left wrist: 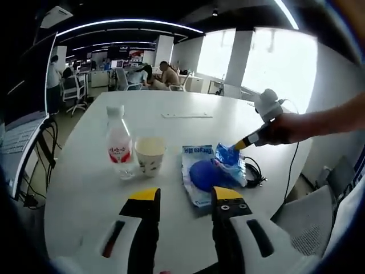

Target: Arrange the tabletop items into an orderly group along one side of the table until the central work area is clear of visible clutter.

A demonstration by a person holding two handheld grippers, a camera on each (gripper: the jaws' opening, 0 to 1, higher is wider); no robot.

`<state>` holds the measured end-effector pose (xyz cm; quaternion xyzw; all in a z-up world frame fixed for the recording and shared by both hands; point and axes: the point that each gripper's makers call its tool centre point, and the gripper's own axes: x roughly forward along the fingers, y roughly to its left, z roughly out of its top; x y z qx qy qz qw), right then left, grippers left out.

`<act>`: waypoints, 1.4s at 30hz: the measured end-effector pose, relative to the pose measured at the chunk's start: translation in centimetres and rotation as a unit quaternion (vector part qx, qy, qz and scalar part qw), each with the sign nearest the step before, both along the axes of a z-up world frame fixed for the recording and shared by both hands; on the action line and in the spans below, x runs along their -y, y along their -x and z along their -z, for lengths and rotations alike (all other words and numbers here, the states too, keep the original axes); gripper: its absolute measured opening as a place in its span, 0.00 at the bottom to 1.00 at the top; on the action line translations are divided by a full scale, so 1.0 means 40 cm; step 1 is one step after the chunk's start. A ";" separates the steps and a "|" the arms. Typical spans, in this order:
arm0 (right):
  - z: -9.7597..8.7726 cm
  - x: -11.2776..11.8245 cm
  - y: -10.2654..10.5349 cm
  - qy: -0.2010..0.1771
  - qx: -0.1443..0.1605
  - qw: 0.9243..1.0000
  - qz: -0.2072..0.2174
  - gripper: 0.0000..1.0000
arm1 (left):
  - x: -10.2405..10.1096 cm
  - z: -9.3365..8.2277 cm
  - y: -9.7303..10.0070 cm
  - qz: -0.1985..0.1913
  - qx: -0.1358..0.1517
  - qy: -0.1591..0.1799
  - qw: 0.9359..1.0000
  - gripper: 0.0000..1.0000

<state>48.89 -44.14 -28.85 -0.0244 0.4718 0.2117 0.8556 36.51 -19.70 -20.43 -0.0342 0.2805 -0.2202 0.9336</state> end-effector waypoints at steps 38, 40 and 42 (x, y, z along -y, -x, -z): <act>-0.005 0.174 0.059 -0.023 -0.001 1.000 -0.021 0.14 | 0.030 -0.017 -0.006 0.022 -0.001 -0.013 1.000 0.34; -0.007 0.169 0.059 -0.024 0.004 0.999 -0.042 0.16 | 0.032 -0.016 -0.005 0.023 -0.001 -0.013 1.000 0.34; -0.008 0.172 0.062 -0.007 0.010 0.997 -0.074 0.19 | 0.033 -0.015 -0.004 0.024 -0.001 -0.014 1.000 0.34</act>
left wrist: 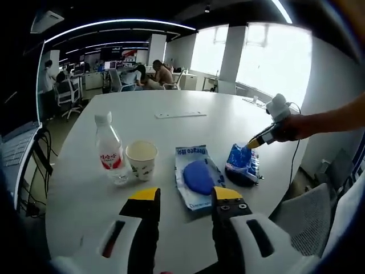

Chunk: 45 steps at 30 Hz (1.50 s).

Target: Arrange the tabletop items into an orderly group along one side of the table until the central work area is clear of visible clutter.

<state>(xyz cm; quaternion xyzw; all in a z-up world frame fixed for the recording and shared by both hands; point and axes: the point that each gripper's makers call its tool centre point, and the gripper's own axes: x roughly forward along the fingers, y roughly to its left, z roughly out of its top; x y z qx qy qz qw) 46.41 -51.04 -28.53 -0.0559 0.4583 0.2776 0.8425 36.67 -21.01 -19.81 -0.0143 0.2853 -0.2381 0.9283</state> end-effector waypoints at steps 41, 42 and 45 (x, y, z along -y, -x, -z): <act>0.036 0.047 0.040 0.048 0.001 0.990 -0.132 0.00 | 0.007 -0.024 0.038 -0.017 0.004 -0.028 0.999 0.34; 0.036 0.048 0.041 0.050 0.001 0.990 -0.130 0.00 | 0.007 -0.025 0.038 -0.016 0.004 -0.029 0.999 0.34; 0.041 0.056 0.042 0.057 0.003 0.991 -0.121 0.00 | 0.014 -0.028 0.041 -0.013 0.003 -0.031 0.999 0.35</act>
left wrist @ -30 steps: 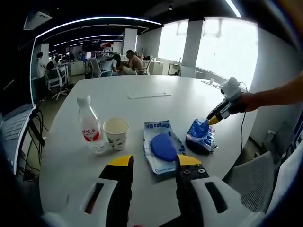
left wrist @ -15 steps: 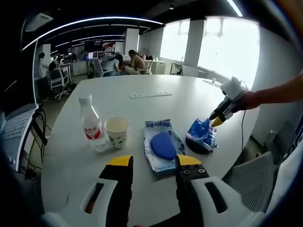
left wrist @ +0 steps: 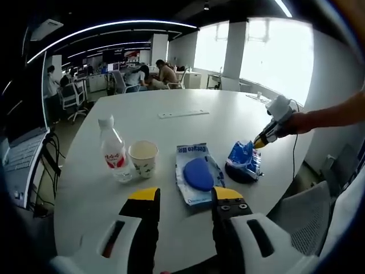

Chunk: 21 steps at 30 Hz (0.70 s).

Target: Arrange the tabletop items into an orderly group along one side of the table until the central work area is clear of visible clutter.

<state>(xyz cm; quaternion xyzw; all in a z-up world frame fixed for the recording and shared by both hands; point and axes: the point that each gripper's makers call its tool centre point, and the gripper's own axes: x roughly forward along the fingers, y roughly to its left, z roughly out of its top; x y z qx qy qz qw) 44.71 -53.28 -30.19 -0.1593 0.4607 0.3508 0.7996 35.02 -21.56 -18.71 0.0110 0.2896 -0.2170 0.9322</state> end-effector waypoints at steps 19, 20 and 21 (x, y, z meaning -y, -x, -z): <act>-0.002 0.034 -0.035 -0.052 -0.005 0.989 0.139 0.00 | 0.056 0.009 -0.006 0.030 -0.008 -0.008 0.999 0.35; -0.002 0.037 -0.041 -0.051 -0.004 0.988 0.146 0.00 | 0.058 0.009 -0.007 0.030 -0.008 -0.008 0.999 0.35; -0.004 0.038 -0.044 -0.053 -0.003 0.987 0.152 0.00 | 0.061 0.010 -0.008 0.031 -0.009 -0.008 0.999 0.35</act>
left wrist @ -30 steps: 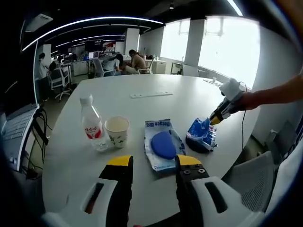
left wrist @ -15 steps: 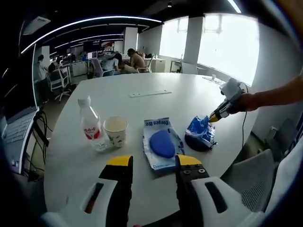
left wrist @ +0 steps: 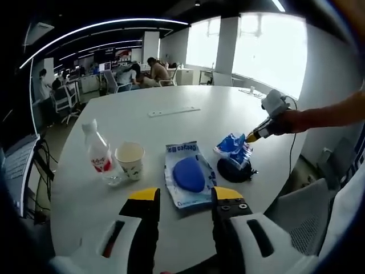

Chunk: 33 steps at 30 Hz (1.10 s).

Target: Arrange the tabletop items into an orderly group along one side of the table until the central work area is clear of visible clutter.

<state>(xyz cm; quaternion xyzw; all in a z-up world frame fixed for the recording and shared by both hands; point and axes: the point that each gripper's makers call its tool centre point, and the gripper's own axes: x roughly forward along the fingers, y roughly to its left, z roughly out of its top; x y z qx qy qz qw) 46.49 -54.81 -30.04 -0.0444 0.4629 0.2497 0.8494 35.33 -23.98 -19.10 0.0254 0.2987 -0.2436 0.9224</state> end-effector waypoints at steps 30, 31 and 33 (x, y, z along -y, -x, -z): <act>-0.055 -0.012 -0.027 -0.022 -0.016 0.990 0.142 0.00 | -0.026 0.011 0.006 -0.010 -0.012 -0.005 1.000 0.35; -0.055 -0.014 -0.024 -0.021 -0.017 0.990 0.140 0.00 | -0.026 0.011 0.007 -0.011 -0.013 -0.005 1.000 0.35; -0.051 -0.015 -0.025 -0.016 -0.017 0.991 0.133 0.00 | -0.029 0.014 0.008 -0.012 -0.015 -0.005 1.000 0.35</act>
